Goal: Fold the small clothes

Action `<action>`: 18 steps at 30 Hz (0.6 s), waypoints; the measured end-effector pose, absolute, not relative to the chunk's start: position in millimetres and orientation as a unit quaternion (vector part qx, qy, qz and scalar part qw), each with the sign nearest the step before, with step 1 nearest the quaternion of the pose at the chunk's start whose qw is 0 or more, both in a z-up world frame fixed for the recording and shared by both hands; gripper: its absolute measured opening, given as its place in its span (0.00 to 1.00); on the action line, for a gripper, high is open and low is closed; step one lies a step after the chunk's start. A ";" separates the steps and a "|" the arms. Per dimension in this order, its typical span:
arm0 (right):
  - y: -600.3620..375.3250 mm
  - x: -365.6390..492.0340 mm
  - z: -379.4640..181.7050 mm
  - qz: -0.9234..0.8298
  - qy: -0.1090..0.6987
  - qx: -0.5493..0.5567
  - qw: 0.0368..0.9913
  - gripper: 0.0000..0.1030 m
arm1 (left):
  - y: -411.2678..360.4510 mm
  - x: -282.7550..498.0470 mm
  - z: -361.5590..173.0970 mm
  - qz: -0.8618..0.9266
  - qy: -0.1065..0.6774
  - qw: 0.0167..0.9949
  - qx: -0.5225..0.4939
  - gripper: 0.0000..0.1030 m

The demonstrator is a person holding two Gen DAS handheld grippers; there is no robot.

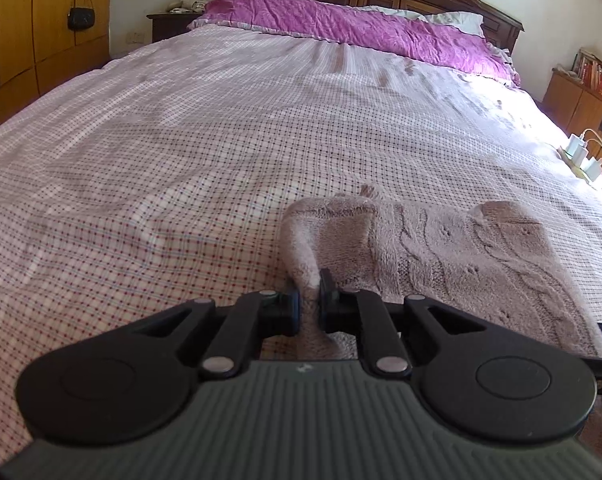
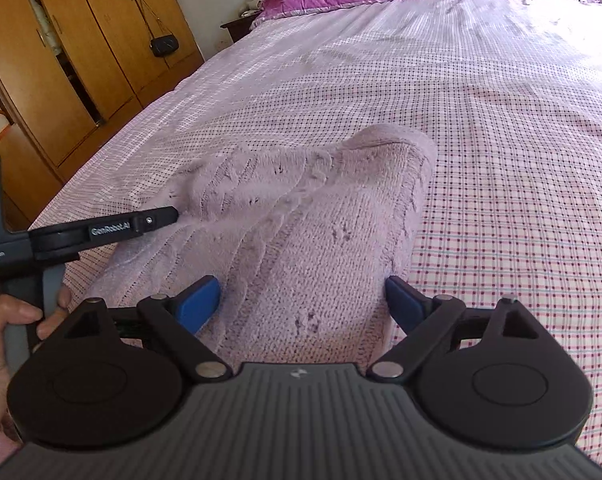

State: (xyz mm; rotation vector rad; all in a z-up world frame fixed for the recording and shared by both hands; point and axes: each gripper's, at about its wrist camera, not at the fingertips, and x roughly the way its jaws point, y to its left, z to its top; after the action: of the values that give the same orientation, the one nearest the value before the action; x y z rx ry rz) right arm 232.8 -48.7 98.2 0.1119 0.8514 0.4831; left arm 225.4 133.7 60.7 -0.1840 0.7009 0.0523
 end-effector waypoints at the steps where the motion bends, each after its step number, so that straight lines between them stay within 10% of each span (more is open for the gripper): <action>1: -49.0 233.0 98.0 0.232 0.409 0.053 0.881 0.91 | 133.5 223.8 63.7 0.023 0.343 0.935 -0.091 0.12; 6: -50.1 235.4 97.2 0.229 0.413 0.057 0.880 0.91 | 129.8 218.6 78.4 0.007 0.355 0.930 -0.098 0.22; 11: -51.1 232.3 98.2 0.228 0.413 0.062 0.880 0.91 | 124.0 207.4 88.8 -0.014 0.358 0.928 -0.100 0.54; 18: -53.2 233.1 97.9 0.229 0.417 0.071 0.877 0.91 | 114.9 201.0 82.2 -0.017 0.392 0.916 -0.082 0.61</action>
State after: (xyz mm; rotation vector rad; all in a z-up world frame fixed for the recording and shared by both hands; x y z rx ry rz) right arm 233.1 -53.2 97.9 0.1477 0.8698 0.4782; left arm 201.0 114.9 82.2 -0.1682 0.8069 -0.0344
